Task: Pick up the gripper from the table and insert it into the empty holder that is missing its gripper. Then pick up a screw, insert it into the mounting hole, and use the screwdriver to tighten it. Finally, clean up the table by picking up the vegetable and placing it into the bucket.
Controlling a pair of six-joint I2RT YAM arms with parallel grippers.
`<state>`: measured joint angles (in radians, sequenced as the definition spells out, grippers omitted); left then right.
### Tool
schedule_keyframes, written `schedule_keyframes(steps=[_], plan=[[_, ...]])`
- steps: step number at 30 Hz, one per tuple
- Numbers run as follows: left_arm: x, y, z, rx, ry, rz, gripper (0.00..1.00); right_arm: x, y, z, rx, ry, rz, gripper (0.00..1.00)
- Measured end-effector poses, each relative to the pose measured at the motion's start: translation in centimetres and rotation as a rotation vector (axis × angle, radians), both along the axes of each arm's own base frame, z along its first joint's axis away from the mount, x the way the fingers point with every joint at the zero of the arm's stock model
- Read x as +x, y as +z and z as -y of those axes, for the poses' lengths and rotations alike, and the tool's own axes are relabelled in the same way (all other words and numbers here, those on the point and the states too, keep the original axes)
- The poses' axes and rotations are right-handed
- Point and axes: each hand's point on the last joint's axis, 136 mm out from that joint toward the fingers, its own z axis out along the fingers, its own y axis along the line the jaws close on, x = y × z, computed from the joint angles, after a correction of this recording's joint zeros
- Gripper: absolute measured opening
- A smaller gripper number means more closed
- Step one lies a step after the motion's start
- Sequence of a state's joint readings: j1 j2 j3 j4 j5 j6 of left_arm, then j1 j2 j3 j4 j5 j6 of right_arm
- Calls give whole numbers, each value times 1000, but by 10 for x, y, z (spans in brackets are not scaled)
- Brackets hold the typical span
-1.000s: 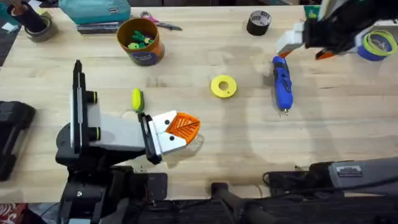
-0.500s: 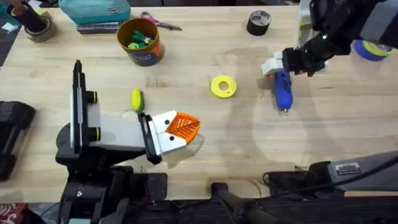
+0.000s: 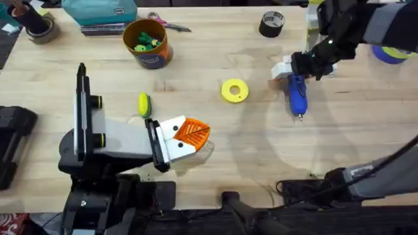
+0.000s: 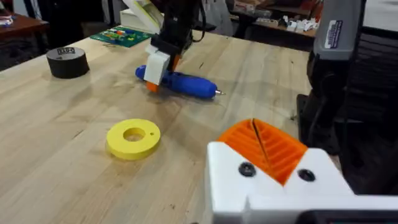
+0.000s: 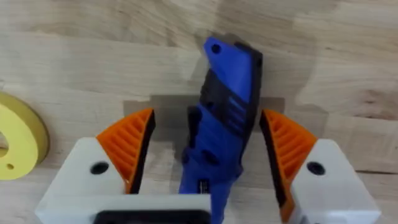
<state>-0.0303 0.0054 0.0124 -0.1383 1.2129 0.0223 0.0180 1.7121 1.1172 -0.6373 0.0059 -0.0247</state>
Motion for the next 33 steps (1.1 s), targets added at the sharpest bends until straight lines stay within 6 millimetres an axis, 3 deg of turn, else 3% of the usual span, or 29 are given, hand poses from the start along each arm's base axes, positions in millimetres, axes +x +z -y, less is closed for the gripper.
schedule_keyframes(steps=[7,25,28,31,33], plan=[[0,0,0,0,0,0,8,0,-13,4,-19,-16,-27,992],[0,0,0,0,0,0,8,6,-15,8,-26,-60,-105,919],[0,0,0,0,0,0,8,7,-15,11,-35,-72,-104,787],[0,0,0,0,0,0,8,8,-14,14,-43,-80,-101,525],[0,0,0,0,0,0,8,8,-15,17,-50,-88,-99,250]])
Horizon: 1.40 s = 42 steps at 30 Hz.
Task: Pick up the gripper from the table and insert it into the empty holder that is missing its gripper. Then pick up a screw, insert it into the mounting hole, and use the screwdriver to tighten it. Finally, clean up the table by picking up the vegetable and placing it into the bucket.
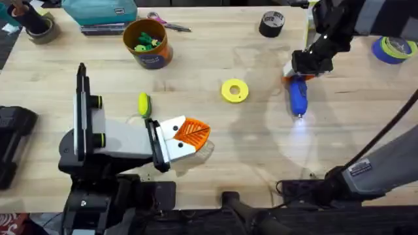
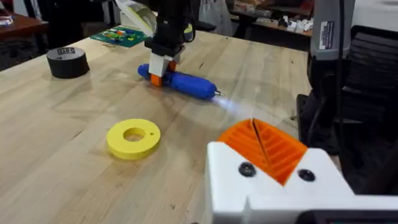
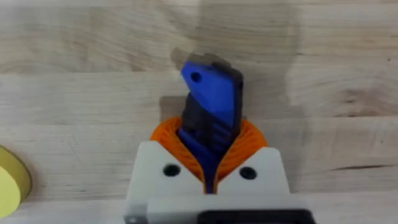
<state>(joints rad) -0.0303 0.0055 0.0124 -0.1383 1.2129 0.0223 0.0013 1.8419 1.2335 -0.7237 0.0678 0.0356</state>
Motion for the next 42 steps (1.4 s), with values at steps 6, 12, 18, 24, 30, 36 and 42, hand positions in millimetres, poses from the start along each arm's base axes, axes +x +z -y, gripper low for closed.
schedule_keyframes(steps=[6,12,18,24,30,36,42], plan=[[0,0,0,0,0,0,8,1,-2,2,-6,-5,-1,25],[0,0,0,0,0,0,8,1,-2,2,-6,-5,-1,24],[0,0,0,0,0,0,8,-4,13,-1,7,-3,2,24],[0,0,0,0,0,0,8,20,78,-6,11,10,180,24],[0,0,0,0,0,0,8,37,187,-39,33,92,477,24],[0,0,0,0,0,0,8,39,257,-76,74,178,695,24],[0,0,0,0,0,0,8,33,322,-119,146,271,930,24]])
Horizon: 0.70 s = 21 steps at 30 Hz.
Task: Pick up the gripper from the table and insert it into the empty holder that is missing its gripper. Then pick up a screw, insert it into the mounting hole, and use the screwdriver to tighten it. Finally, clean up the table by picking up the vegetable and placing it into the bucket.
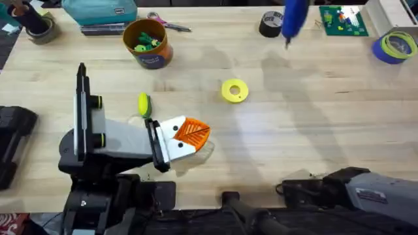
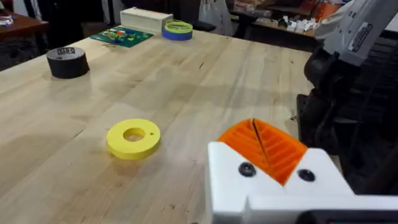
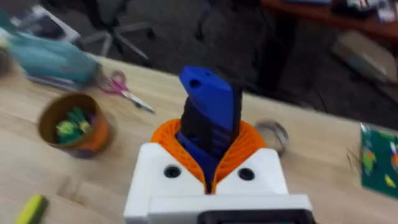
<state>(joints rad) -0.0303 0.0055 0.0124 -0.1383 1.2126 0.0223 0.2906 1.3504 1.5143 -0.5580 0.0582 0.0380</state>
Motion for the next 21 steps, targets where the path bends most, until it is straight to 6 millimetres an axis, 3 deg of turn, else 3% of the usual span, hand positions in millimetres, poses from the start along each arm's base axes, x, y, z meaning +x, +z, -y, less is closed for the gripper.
schedule_keyframes(steps=[10,18,21], plan=[[0,0,0,0,0,0,8,-33,87,-82,127,214,301,24],[0,0,0,0,0,0,8,-65,119,-137,210,362,409,24],[0,0,0,0,0,0,8,-78,123,-153,229,413,418,24]])
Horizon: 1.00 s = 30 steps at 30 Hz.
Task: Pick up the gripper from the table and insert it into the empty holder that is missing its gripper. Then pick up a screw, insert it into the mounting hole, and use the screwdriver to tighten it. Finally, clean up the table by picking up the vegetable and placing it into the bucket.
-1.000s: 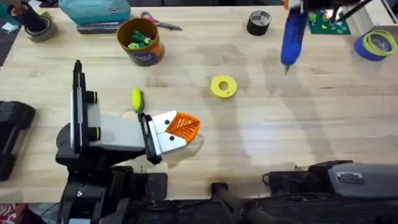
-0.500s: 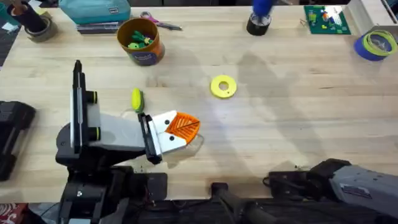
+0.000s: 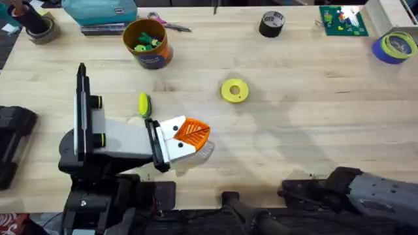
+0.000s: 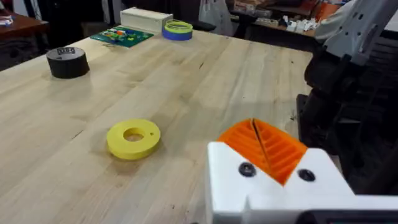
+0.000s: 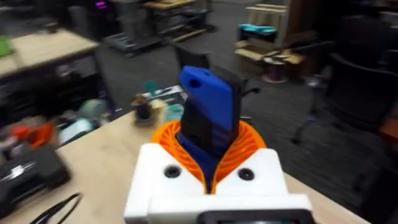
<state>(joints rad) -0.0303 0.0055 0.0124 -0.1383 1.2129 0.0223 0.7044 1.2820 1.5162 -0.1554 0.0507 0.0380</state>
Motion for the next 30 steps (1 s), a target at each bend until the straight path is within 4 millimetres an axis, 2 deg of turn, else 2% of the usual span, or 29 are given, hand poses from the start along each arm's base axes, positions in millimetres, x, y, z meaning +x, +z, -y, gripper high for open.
schedule_keyframes(steps=[4,8,16,23,30], plan=[[0,0,0,0,0,0,8,-17,2,-19,5,121,4,24],[0,0,0,0,0,0,8,-35,13,-33,32,271,45,24],[0,0,0,0,0,0,8,-78,39,-46,77,585,178,24],[0,0,0,0,0,0,8,-111,28,-56,74,807,209,23],[0,0,0,0,0,0,8,-122,12,-60,96,907,219,23]])
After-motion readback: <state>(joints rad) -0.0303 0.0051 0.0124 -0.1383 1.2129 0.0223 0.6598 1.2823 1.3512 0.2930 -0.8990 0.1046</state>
